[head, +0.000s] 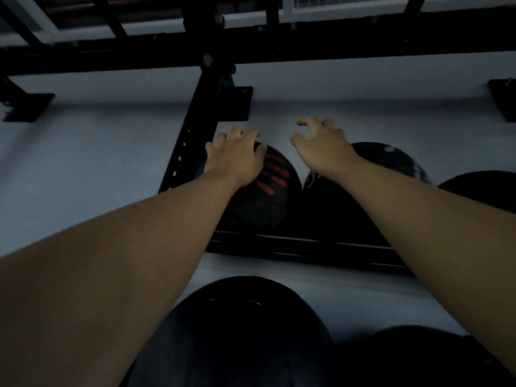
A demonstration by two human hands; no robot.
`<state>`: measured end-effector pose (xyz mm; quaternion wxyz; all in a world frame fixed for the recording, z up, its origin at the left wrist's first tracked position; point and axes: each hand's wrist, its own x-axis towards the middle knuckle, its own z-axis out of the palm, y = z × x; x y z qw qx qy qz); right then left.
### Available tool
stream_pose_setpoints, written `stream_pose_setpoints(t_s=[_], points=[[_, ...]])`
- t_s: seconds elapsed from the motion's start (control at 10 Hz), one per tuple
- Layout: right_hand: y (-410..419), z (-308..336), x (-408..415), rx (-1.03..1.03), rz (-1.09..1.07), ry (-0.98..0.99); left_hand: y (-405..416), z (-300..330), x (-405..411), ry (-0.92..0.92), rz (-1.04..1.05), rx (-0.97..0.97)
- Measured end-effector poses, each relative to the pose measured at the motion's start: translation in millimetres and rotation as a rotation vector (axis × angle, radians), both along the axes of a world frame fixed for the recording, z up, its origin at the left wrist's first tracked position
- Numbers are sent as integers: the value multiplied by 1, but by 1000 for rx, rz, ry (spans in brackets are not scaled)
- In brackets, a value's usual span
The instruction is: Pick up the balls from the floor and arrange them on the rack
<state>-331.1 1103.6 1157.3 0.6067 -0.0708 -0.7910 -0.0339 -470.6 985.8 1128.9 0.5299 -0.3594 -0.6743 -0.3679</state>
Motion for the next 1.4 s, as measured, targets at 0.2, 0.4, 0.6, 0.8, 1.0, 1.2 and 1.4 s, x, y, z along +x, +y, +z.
stream_pose_setpoints(t_s=[0.2,0.4,0.6,0.8,1.0,1.2,1.4], points=[[-37,-11,-79,-44,-40,-84,-38,1,-59,-41,-37,-64],[-30,-30,-115,-95,-90,-92,-27,-2,-82,-136,-159,-176],[-21,-34,-112,-92,-98,-111,1,-19,-81,-69,-208,-35],[-24,-37,-111,-108,-67,-116,-5,-19,-81,-45,-162,-68],[-27,-40,-102,-116,-66,-147,-18,-24,-77,-19,-32,-173],[-36,-59,-68,-140,-30,-178,-49,-40,-62,-1,64,-385],[-53,-92,10,-169,-60,-191,-95,-65,-5,66,93,-628]])
